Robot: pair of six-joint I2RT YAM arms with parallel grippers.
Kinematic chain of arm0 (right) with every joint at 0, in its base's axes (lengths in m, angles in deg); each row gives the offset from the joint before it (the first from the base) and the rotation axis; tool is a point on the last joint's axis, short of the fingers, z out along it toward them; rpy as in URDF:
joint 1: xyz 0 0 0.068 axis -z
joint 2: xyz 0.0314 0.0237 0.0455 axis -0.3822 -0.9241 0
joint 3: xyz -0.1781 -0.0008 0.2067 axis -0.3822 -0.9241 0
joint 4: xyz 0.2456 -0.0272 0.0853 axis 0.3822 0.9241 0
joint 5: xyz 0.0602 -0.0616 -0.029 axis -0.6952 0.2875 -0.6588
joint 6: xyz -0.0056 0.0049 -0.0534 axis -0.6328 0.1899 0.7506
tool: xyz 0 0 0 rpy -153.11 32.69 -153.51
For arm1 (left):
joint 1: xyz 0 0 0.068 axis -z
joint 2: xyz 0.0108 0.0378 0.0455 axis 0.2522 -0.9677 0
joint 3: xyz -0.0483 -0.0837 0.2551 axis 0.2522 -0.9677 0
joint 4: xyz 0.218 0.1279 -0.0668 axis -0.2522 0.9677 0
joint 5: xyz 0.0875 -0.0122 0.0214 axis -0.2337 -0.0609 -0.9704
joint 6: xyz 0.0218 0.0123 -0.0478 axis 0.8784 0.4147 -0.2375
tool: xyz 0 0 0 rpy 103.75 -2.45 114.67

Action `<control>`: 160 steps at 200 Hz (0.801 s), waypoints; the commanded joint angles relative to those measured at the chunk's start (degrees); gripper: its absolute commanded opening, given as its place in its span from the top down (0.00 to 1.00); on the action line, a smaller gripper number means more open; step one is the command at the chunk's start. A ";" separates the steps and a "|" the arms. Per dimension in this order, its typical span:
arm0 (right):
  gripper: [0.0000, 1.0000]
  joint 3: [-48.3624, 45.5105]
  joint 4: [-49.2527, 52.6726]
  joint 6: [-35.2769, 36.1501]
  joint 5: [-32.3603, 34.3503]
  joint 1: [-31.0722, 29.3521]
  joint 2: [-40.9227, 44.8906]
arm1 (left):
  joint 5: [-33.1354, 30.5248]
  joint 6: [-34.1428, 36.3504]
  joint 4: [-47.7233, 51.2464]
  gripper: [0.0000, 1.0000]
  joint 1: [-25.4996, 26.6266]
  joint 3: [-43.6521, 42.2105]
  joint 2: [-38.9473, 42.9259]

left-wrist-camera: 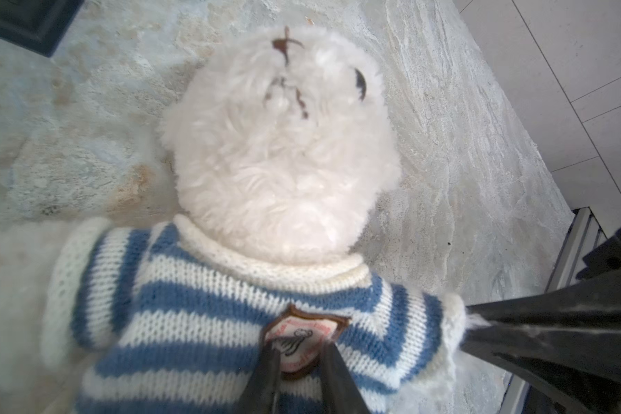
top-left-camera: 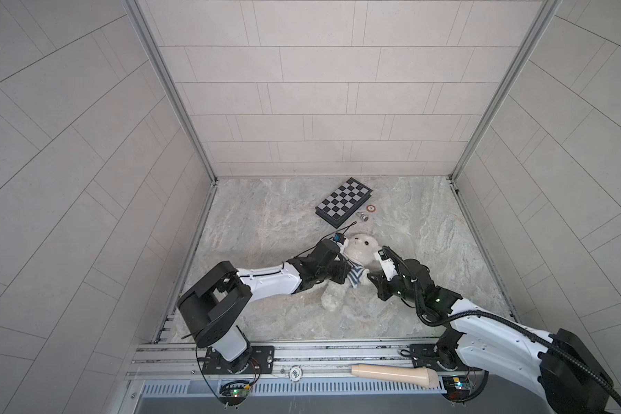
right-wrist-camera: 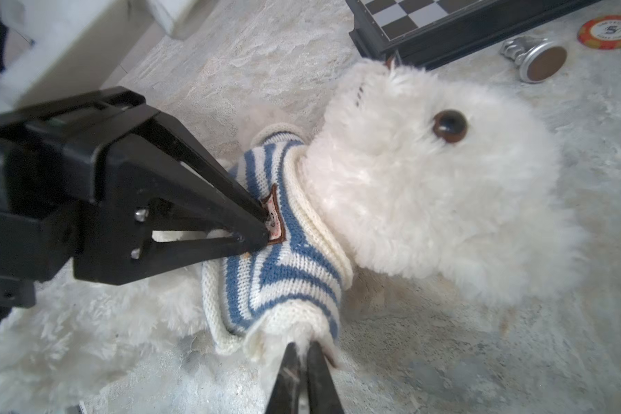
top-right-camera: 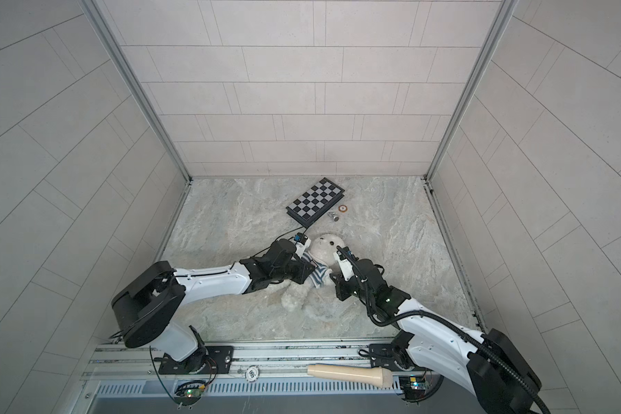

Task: Dress the teddy bear

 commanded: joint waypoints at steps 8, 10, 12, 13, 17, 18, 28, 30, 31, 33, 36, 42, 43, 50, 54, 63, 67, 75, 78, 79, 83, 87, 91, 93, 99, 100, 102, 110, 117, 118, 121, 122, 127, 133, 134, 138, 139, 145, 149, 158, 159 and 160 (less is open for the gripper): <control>1.00 0.31 0.64 -0.13 1.15 0.61 2.47 | -3.82 0.74 3.95 0.75 -1.54 -3.82 -0.84; 1.00 0.32 0.49 -0.04 0.97 0.64 2.44 | -3.75 0.65 3.79 0.75 -1.49 -3.96 -0.82; 1.00 0.39 0.31 0.02 0.62 0.65 2.43 | -3.65 0.58 3.68 0.75 -1.47 -4.04 -0.79; 1.00 0.40 0.31 0.11 0.53 0.65 2.43 | -3.60 0.56 3.57 0.75 -1.47 -4.09 -0.78; 1.00 0.55 0.01 0.20 0.02 0.65 2.43 | -3.49 0.46 3.35 0.75 -1.50 -4.26 -0.80; 1.00 0.61 -0.06 0.28 -0.08 0.65 2.39 | -3.48 0.41 3.32 0.75 -1.49 -4.29 -0.74; 1.00 1.18 -0.73 0.83 -1.91 0.65 2.41 | -3.33 0.12 2.68 0.76 -1.53 -4.78 -0.20; 1.00 1.31 -0.78 0.97 -2.21 0.65 2.41 | -3.32 0.10 2.54 0.76 -1.51 -4.81 0.02; 1.00 1.39 -0.85 1.02 -2.38 0.65 2.37 | -3.31 0.14 2.52 0.76 -1.49 -4.88 0.11; 1.00 1.56 -0.90 1.06 -2.68 0.65 2.35 | -3.29 0.13 2.40 0.76 -1.47 -4.86 0.32; 1.00 1.74 -1.11 1.10 -3.23 0.59 2.43 | -3.22 0.10 2.27 0.76 -1.47 -4.97 0.65; 1.00 2.12 -1.38 1.45 -4.35 0.56 2.58 | -3.20 0.18 2.10 0.75 -1.47 -5.26 1.37; 1.00 2.19 -1.41 1.48 -4.59 0.56 2.59 | -3.20 0.22 2.08 0.75 -1.47 -5.28 1.48; 1.00 2.48 -1.88 2.01 -5.73 0.40 2.91 | -3.21 0.33 2.05 0.75 -1.47 -5.42 2.42; 1.00 2.60 -2.12 2.38 -6.29 0.25 3.10 | -3.26 0.42 2.14 0.75 -1.49 -5.44 2.93; 1.00 2.78 -2.63 3.51 -7.38 -0.08 3.78 | -3.29 0.68 2.66 0.75 -1.51 -5.49 3.84; 1.00 2.81 -2.81 3.94 -7.82 -0.22 4.14 | -3.37 0.85 3.01 0.75 -1.50 -5.46 4.11; 1.00 2.94 -2.85 5.06 -8.72 -0.40 4.80 | -3.51 1.12 3.59 0.75 -1.48 -5.46 4.48; 1.00 2.96 -2.87 5.54 -9.26 -0.50 5.09 | -3.55 1.23 3.70 0.75 -1.52 -5.50 4.62; 1.00 2.91 -2.90 5.68 -9.37 -0.54 5.21 | -3.59 1.28 3.76 0.75 -1.49 -5.48 4.60; 1.00 3.03 -2.95 6.21 -9.92 -0.55 5.51 | -3.70 1.39 3.89 0.75 -1.48 -5.69 4.68; 1.00 3.04 -3.01 6.60 -10.35 -0.55 5.95 | -3.89 1.37 3.91 0.75 -1.55 -5.86 4.67; 1.00 3.05 -2.95 7.02 -10.66 -0.53 6.34 | -4.11 1.43 3.91 0.75 -1.63 -6.05 4.63; 1.00 3.05 -2.96 7.17 -10.86 -0.54 6.49 | -4.22 1.44 3.86 0.75 -1.64 -6.19 4.57; 1.00 3.00 -2.94 7.72 -11.42 -0.61 7.13 | -4.75 1.61 3.66 0.75 -1.78 -6.62 4.38; 1.00 3.02 -2.94 7.82 -11.47 -0.64 7.20 | -4.85 1.64 3.61 0.75 -1.76 -6.70 4.31; 1.00 3.06 -2.94 7.99 -11.59 -0.59 7.34 | -5.09 1.69 3.50 0.75 -1.78 -6.81 4.14; 1.00 3.17 -2.84 8.46 -11.84 -0.63 7.90 | -5.81 1.81 2.69 0.76 -2.03 -7.54 3.67; 1.00 3.50 -2.53 8.54 -11.48 -0.58 8.16 | -5.65 1.49 2.12 0.77 -2.53 -8.04 3.13; 1.00 3.58 -2.43 8.54 -11.41 -0.58 8.20 | -5.57 1.40 2.01 0.77 -2.57 -8.12 3.06; 1.00 3.77 -2.22 8.52 -11.21 -0.54 8.21 | -5.32 1.23 1.60 0.77 -2.78 -8.37 3.07; 1.00 3.85 -2.14 8.49 -11.14 -0.60 8.13 | -5.23 1.19 1.48 0.77 -2.87 -8.46 3.04; 1.00 4.34 -1.68 8.50 -10.97 -0.59 7.89 | -4.98 0.94 0.77 0.77 -3.01 -9.03 3.21; 1.00 5.05 -1.22 8.23 -10.99 -0.54 7.44 | -5.02 0.80 0.23 0.78 -2.99 -9.45 3.72; 1.00 5.19 -1.15 8.21 -11.03 -0.60 7.35 | -5.03 0.80 0.18 0.78 -2.98 -9.48 3.89; 1.00 5.64 -1.09 8.00 -11.22 -0.56 7.00 | -5.05 0.80 -0.02 0.78 -2.98 -9.77 4.44; 1.00 5.75 -1.05 7.92 -11.23 -0.61 6.91 | -5.09 0.80 -0.08 0.78 -2.97 -9.77 4.60; 1.00 6.41 -1.08 7.39 -11.49 -0.62 6.32 | -5.13 0.86 -0.43 0.78 -3.01 -10.15 5.66; 1.00 6.78 -1.09 7.01 -11.51 -0.65 6.01 | -5.21 1.00 -0.67 0.78 -2.99 -10.40 6.51; 1.00 7.32 -1.24 5.79 -10.82 -0.66 5.20 | -5.47 1.38 -1.09 0.77 -2.92 -11.05 8.76; 1.00 7.34 -1.25 5.67 -10.72 -0.66 5.14 | -5.52 1.48 -1.14 0.77 -2.90 -11.16 9.00; 1.00 7.39 -1.22 5.52 -10.59 -0.66 5.10 | -5.55 1.54 -1.21 0.77 -2.93 -11.21 9.25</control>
